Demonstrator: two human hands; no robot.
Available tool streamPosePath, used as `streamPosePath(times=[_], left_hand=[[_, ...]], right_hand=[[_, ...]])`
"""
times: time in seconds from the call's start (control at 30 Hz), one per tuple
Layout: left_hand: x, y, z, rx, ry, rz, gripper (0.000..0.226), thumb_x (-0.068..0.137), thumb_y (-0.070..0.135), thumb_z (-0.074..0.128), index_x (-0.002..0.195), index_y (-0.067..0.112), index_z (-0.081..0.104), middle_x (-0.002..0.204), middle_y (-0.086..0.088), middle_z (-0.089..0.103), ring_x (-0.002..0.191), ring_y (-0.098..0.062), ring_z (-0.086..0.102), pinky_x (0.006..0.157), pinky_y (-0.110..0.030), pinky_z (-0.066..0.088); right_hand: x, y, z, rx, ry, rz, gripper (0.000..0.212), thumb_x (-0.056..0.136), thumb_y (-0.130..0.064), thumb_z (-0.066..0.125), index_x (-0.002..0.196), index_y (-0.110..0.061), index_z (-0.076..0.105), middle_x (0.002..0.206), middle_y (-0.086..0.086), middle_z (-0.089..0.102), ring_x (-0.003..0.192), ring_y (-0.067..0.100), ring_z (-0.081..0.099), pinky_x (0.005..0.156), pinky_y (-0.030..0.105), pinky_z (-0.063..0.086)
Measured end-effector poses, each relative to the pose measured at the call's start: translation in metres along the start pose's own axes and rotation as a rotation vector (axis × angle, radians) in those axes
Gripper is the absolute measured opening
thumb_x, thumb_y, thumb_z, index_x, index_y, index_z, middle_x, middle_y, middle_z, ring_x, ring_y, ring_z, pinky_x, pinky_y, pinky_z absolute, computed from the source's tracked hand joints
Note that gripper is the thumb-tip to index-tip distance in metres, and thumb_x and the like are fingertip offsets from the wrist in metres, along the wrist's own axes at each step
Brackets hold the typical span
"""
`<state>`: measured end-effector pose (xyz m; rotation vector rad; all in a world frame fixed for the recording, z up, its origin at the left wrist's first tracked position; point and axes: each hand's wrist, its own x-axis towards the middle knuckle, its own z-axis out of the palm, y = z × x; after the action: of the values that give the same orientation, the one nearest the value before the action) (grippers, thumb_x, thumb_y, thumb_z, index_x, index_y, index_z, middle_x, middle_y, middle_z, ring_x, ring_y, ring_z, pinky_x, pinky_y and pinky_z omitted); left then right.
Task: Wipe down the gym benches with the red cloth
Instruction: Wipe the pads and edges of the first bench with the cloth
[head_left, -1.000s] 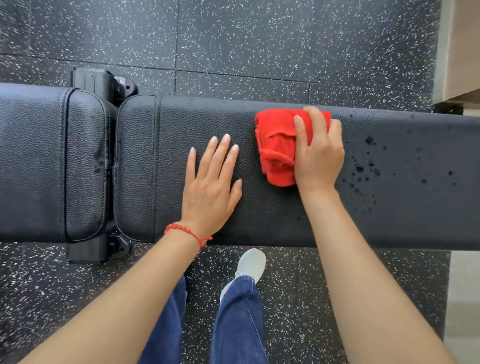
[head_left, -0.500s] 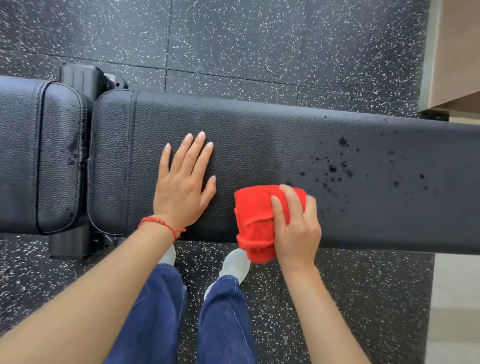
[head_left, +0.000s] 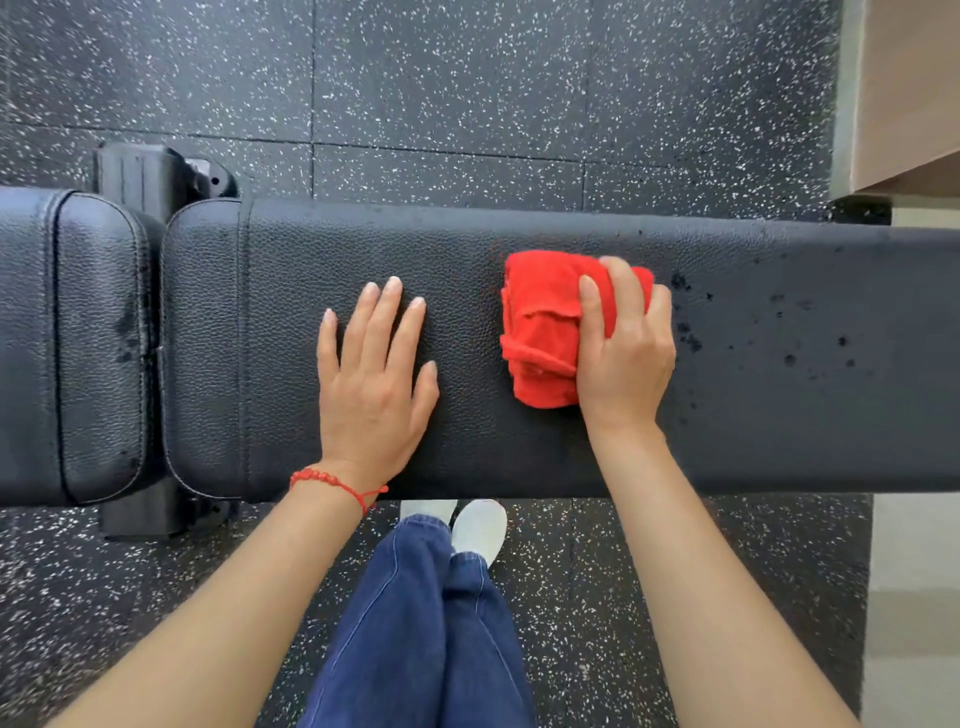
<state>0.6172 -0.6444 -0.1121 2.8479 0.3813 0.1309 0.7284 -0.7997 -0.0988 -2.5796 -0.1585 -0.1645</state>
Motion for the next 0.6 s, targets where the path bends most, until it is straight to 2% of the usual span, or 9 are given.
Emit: streamPosePath(times=[0.13,0.3,0.43,0.6], left_hand=[[0.006,0.036,0.006,-0.070,-0.019,0.075,0.046,0.088,0.023,0.044,0.129,0.003,0.054,0.140,-0.017,0.045,0.131,-0.033,0.039,0.106,-0.056,0.025],[0.011,0.057,0.018,-0.008,-0.101,0.071,0.049,0.087,0.025,0.042,0.131,0.006,0.051,0.142,-0.014,0.043,0.131,-0.032,0.039,0.105,-0.056,0.026],[0.010,0.053,0.023,0.024,-0.098,0.090,0.050,0.089,0.026,0.042,0.134,0.007,0.049,0.144,-0.014,0.041,0.133,-0.030,0.037,0.107,-0.053,0.022],[0.009,0.053,0.027,0.025,-0.070,0.088,0.050,0.090,0.027,0.041,0.135,0.007,0.047,0.145,-0.014,0.040,0.134,-0.028,0.035,0.109,-0.052,0.019]], right_hand=[[-0.043,0.024,-0.022,-0.059,0.001,-0.030,0.035,0.091,-0.031,0.049,0.107,-0.004,0.065,0.086,0.022,0.060,0.073,0.036,0.063,0.061,0.037,0.052],[-0.082,0.051,-0.042,-0.116,-0.031,-0.052,0.040,0.096,-0.035,0.042,0.105,-0.005,0.065,0.085,0.019,0.060,0.072,0.033,0.063,0.070,0.032,0.047],[-0.070,0.047,-0.039,-0.108,-0.026,-0.029,0.040,0.095,-0.037,0.041,0.103,-0.007,0.067,0.084,0.017,0.061,0.071,0.030,0.063,0.061,0.034,0.053],[-0.008,0.035,-0.026,-0.058,-0.015,-0.006,0.033,0.088,-0.031,0.052,0.104,-0.007,0.068,0.086,0.022,0.061,0.071,0.036,0.063,0.055,0.036,0.052]])
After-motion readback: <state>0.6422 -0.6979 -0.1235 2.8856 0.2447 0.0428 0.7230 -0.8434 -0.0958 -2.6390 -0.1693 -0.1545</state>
